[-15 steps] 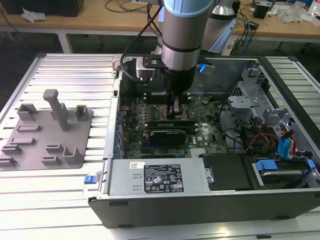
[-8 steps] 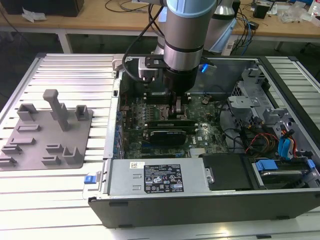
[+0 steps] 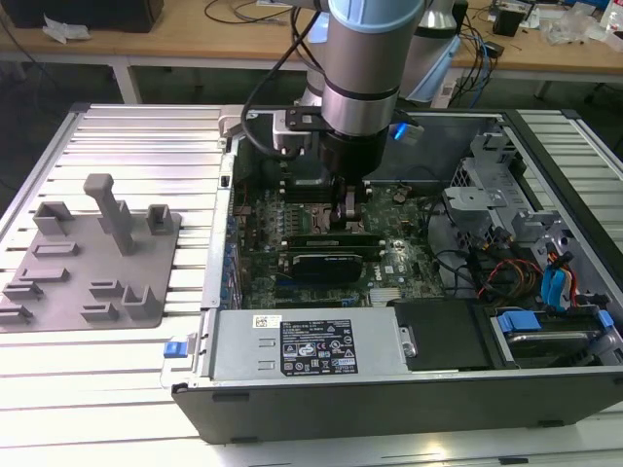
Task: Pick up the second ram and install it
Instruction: 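Insert the second ram into the second slot, then press down the second ram until it locks into place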
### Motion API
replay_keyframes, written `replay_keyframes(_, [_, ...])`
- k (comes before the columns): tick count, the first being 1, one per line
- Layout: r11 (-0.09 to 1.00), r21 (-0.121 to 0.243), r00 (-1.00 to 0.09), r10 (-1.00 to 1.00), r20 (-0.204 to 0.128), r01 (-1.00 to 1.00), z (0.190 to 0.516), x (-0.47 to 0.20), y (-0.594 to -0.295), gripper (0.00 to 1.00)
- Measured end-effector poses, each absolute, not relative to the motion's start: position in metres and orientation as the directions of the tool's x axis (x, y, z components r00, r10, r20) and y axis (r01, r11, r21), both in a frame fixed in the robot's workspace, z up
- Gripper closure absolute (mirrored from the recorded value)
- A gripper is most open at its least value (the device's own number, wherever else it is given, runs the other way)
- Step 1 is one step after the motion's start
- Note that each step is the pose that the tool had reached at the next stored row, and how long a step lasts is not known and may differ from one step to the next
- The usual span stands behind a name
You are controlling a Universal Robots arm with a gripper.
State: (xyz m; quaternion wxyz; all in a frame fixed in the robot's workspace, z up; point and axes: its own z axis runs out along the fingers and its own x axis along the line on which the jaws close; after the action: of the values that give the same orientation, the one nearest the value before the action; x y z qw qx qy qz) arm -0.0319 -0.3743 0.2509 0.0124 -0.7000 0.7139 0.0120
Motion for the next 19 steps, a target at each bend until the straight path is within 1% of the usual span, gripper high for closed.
replay_keyframes(19, [0.020, 0.000, -0.020, -0.999, -0.034, -1.000, 0.2509, -0.0231, -0.3743, 0.92])
